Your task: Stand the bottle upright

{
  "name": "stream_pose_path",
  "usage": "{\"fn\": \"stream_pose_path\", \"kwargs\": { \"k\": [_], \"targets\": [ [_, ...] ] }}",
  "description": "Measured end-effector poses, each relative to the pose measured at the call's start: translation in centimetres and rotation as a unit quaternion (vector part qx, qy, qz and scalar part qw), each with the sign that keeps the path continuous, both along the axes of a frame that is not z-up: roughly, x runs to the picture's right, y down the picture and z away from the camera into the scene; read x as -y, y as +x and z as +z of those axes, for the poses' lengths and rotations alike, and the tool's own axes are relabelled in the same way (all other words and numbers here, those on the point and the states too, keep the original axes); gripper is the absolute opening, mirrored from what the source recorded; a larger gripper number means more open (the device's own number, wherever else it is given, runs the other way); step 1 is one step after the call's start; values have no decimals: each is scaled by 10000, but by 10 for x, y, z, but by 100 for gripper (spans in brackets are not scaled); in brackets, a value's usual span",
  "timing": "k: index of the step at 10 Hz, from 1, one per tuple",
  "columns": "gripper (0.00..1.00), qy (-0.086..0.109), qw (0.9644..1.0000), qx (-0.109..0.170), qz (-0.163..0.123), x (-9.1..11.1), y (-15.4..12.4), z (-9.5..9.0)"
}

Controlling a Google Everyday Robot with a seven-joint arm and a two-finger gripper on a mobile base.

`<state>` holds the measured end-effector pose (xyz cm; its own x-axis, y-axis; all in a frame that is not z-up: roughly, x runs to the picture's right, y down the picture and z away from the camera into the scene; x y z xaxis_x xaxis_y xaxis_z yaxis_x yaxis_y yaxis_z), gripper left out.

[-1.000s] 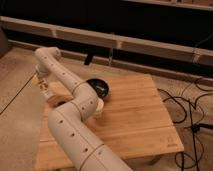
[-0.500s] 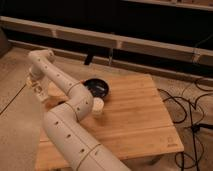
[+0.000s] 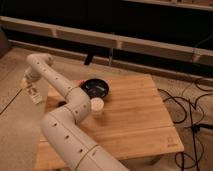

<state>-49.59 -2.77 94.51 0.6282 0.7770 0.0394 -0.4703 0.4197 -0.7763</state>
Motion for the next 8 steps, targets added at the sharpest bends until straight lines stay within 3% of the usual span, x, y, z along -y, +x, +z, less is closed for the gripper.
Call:
{"fn": "stream_pose_path", "kwargs": {
  "k": [4, 6, 8],
  "targets": [
    [0, -37, 10000, -3, -30, -3, 0, 0],
    [0, -445, 9981, -210, -361, -36, 7, 2],
    [0, -747, 9931, -399, -811, -67, 10, -5]
  ]
}}
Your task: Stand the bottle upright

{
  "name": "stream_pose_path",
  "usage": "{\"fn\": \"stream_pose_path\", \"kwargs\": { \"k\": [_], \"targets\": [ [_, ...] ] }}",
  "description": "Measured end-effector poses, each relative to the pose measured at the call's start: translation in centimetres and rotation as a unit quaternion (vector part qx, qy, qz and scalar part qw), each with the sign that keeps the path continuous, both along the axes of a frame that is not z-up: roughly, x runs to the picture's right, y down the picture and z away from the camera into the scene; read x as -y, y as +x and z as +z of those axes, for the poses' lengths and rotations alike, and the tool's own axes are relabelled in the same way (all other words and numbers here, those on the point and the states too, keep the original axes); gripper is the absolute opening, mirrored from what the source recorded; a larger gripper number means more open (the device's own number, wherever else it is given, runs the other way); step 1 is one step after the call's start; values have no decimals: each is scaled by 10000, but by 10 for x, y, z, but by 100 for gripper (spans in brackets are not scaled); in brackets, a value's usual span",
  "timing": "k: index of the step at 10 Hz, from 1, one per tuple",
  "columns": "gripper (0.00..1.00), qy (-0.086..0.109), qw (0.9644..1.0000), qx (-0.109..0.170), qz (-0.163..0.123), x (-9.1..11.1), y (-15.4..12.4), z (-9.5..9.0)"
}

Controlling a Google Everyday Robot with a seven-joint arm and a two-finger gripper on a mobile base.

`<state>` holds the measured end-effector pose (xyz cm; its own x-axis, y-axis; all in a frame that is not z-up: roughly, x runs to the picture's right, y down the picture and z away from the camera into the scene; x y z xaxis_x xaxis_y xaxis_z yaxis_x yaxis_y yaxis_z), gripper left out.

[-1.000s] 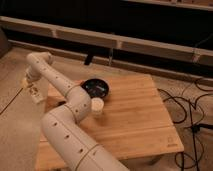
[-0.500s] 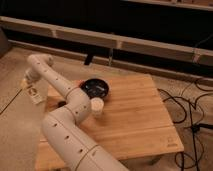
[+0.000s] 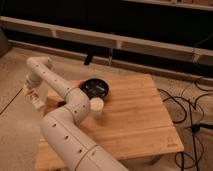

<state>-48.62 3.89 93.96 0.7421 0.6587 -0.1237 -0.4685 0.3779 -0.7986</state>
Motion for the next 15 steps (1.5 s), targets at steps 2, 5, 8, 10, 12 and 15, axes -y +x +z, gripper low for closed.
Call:
{"fn": "stream_pose_path", "kwargs": {
  "k": [2, 5, 8, 10, 12, 15],
  "targets": [
    [0, -72, 9985, -132, -527, -19, -4, -15],
    [0, 115, 9938, -185, -1093, -23, -21, -43],
    [0, 436, 9913, -176, -1233, -6, -37, -63],
    [0, 608, 9906, -172, -1216, 4, -46, -72],
    [0, 763, 9895, -136, -1217, 11, -55, -81],
    [0, 976, 9874, -88, -1239, 14, -65, -95]
  ]
}}
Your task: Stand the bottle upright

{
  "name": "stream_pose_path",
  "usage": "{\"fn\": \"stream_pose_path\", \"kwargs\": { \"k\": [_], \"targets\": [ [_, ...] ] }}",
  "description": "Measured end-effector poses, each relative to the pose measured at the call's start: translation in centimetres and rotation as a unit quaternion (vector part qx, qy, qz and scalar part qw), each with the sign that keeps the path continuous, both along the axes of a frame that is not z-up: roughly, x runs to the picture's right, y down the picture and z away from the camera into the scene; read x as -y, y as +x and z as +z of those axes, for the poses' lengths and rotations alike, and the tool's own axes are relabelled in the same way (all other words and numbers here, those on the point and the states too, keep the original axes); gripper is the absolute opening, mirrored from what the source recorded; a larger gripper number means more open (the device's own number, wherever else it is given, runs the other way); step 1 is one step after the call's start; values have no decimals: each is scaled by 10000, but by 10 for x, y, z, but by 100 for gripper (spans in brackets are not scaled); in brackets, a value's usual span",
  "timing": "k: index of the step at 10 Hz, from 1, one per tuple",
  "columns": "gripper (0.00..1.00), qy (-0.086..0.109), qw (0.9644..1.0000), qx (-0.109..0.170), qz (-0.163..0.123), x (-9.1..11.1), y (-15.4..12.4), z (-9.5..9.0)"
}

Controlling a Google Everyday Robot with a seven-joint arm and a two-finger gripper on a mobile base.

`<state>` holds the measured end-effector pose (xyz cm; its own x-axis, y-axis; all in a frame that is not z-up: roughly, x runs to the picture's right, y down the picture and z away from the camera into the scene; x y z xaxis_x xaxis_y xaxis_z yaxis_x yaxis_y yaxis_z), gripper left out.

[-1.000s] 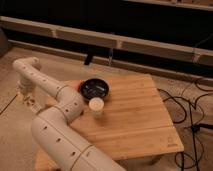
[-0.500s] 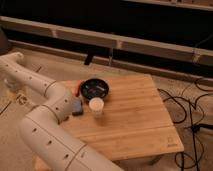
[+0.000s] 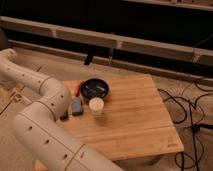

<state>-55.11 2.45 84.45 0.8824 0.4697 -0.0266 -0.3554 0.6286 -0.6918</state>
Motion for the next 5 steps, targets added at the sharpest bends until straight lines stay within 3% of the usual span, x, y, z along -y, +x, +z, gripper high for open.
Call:
{"fn": "stream_pose_path", "kwargs": {
  "k": [3, 5],
  "targets": [
    [0, 160, 9998, 67, -43, -14, 6, -19],
    [0, 246, 9996, 109, 41, -39, 31, -41]
  ]
}}
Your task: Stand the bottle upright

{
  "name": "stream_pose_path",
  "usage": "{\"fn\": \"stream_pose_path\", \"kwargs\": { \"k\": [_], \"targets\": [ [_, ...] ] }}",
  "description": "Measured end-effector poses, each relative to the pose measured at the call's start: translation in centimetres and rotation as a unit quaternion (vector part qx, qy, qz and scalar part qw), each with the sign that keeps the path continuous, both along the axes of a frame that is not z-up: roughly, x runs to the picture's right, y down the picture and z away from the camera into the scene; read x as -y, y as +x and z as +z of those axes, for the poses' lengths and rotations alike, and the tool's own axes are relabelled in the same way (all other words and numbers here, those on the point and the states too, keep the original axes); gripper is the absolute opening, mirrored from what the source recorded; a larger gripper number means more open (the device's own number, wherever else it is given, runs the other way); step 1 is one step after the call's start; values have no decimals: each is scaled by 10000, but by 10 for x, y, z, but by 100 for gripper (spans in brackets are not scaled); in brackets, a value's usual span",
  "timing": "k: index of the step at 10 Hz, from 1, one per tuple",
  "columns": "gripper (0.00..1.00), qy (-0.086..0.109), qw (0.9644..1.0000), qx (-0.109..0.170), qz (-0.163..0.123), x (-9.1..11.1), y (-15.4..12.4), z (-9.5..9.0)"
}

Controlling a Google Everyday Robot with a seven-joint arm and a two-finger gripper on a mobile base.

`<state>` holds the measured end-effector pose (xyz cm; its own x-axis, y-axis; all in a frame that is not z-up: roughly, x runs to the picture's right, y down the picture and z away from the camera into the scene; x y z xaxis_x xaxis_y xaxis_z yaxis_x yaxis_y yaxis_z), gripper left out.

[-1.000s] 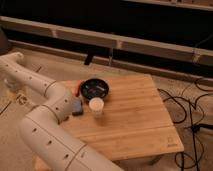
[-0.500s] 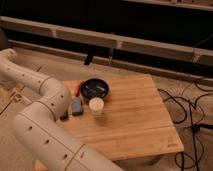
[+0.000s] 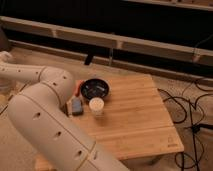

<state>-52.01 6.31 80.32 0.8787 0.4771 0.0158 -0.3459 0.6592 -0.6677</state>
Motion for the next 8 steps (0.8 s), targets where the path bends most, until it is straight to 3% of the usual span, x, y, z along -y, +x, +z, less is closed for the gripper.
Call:
{"fn": "stream_pose_path", "kwargs": {
  "k": [3, 8],
  "targets": [
    [0, 180, 9995, -75, 249, -17, 40, -13],
    [0, 253, 9992, -25, 308, -21, 46, -18]
  ]
}}
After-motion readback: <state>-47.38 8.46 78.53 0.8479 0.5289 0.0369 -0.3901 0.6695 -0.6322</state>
